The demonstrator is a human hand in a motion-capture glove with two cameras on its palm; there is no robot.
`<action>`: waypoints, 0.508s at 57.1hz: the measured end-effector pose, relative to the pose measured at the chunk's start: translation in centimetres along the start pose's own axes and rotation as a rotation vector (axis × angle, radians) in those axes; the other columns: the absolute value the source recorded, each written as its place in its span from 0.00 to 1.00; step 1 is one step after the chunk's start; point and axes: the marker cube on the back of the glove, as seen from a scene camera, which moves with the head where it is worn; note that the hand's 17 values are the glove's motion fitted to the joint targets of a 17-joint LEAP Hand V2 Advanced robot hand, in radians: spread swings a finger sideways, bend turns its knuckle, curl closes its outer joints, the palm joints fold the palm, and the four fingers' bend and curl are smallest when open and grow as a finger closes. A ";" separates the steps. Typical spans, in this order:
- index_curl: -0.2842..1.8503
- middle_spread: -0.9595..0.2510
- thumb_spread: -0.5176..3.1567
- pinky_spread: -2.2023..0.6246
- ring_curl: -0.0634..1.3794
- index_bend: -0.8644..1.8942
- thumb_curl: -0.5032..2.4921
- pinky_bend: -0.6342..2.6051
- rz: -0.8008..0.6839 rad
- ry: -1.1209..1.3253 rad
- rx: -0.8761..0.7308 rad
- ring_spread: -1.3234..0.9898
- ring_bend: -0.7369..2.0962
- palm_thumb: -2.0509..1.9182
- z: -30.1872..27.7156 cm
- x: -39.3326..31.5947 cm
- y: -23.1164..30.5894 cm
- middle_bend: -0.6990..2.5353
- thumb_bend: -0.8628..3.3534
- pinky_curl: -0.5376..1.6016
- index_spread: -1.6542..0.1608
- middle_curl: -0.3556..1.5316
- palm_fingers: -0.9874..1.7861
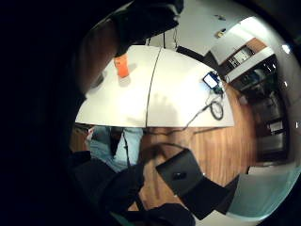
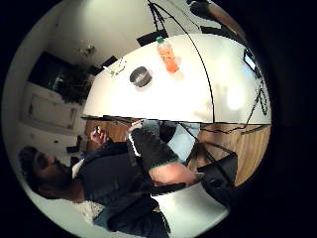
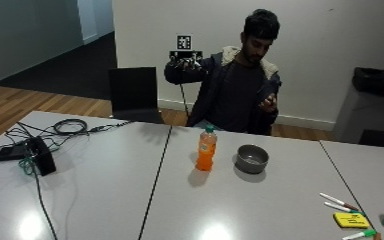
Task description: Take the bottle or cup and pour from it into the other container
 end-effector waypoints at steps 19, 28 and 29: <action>0.24 0.81 0.38 0.89 0.15 0.37 0.24 0.29 -0.251 0.044 -0.045 0.65 0.33 0.59 0.4 -0.7 -1.1 0.31 0.21 0.31 0.70 0.30 0.51; 0.25 0.84 0.39 0.90 0.16 0.36 0.25 0.30 -0.005 0.084 -0.123 0.66 0.32 0.59 1.3 -4.3 -1.9 0.30 0.20 0.33 0.70 0.32 0.46; 0.25 0.84 0.39 0.90 0.16 0.36 0.25 0.31 -0.007 0.087 -0.133 0.66 0.32 0.59 1.5 -4.6 -2.1 0.30 0.20 0.33 0.70 0.32 0.46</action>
